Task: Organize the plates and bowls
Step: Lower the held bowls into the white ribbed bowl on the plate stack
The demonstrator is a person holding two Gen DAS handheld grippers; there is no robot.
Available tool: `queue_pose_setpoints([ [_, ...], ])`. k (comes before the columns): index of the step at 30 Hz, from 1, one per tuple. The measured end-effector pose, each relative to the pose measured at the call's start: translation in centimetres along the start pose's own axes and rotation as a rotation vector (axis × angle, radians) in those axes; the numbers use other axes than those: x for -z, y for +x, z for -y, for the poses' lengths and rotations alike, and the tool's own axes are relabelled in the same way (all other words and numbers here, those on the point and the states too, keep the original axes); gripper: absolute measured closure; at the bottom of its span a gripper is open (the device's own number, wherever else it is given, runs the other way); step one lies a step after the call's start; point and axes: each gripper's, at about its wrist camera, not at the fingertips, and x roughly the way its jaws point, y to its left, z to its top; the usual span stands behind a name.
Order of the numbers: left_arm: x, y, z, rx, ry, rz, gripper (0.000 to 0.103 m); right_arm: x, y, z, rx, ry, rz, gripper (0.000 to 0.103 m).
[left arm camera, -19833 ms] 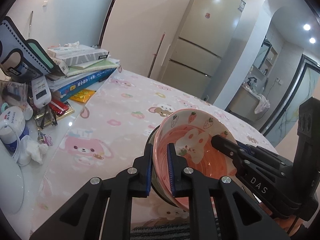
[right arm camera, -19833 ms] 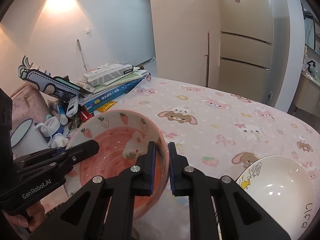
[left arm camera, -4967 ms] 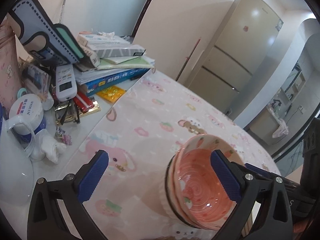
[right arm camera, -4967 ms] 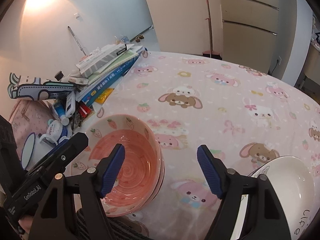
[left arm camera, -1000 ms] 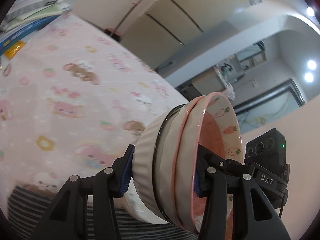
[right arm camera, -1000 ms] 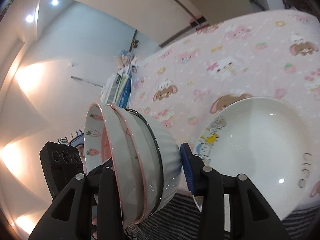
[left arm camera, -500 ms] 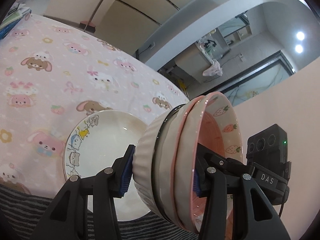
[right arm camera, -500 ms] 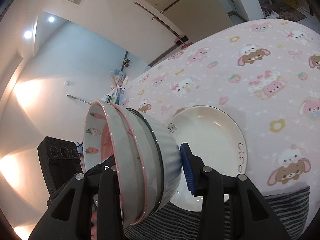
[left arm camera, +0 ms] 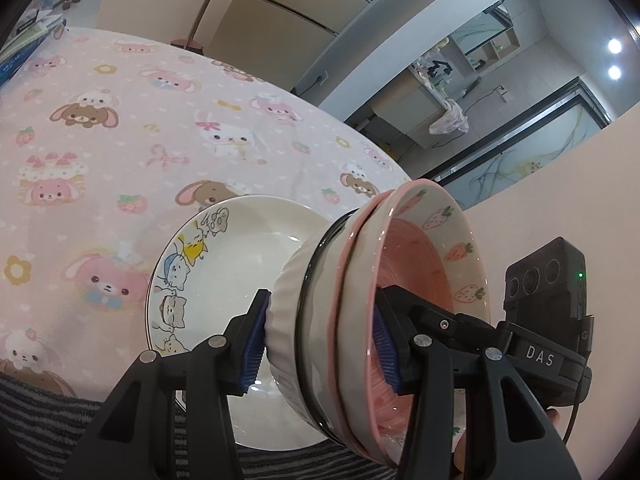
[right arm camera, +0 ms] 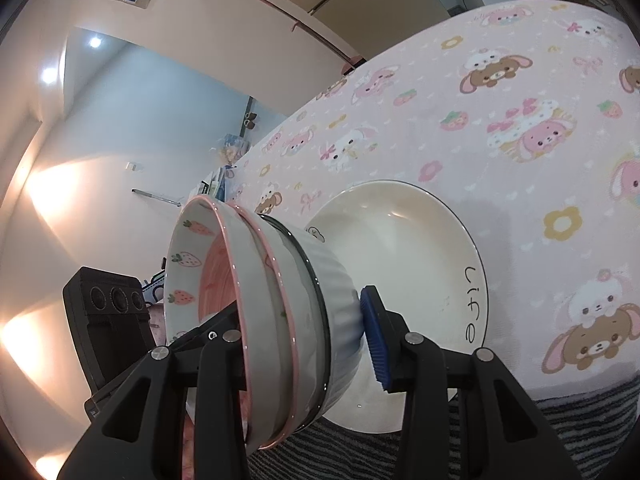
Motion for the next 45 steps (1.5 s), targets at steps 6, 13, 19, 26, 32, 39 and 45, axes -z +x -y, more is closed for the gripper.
queue_pose_setpoints([
  [6,0.2,1.0,-0.5,-0.017,-0.001,-0.017,0.053,0.0,1.0,1.0,0.017,0.010,-0.012,0.065],
  [13,0.3,1.6,-1.0,-0.030,-0.006,-0.032,0.053,0.1,1.8,1.4,0.037,0.013,-0.024,0.065],
  [19,0.4,2.1,-1.3,-0.041,-0.006,-0.043,0.053,0.1,2.4,1.6,0.057,0.015,-0.030,0.065],
  [26,0.5,2.8,-1.7,-0.045,-0.011,-0.058,0.053,0.2,2.7,1.9,0.084,0.012,-0.035,0.065],
  [32,0.8,3.2,-2.3,-0.061,-0.015,-0.056,0.053,0.5,3.4,2.2,0.102,0.011,-0.045,0.064],
  [39,0.7,3.1,-2.5,-0.062,-0.005,-0.040,0.053,0.7,3.8,1.7,0.118,-0.016,-0.036,0.064],
  [45,0.8,3.0,-2.6,-0.056,-0.003,-0.034,0.053,0.8,3.7,1.5,0.126,-0.035,-0.029,0.062],
])
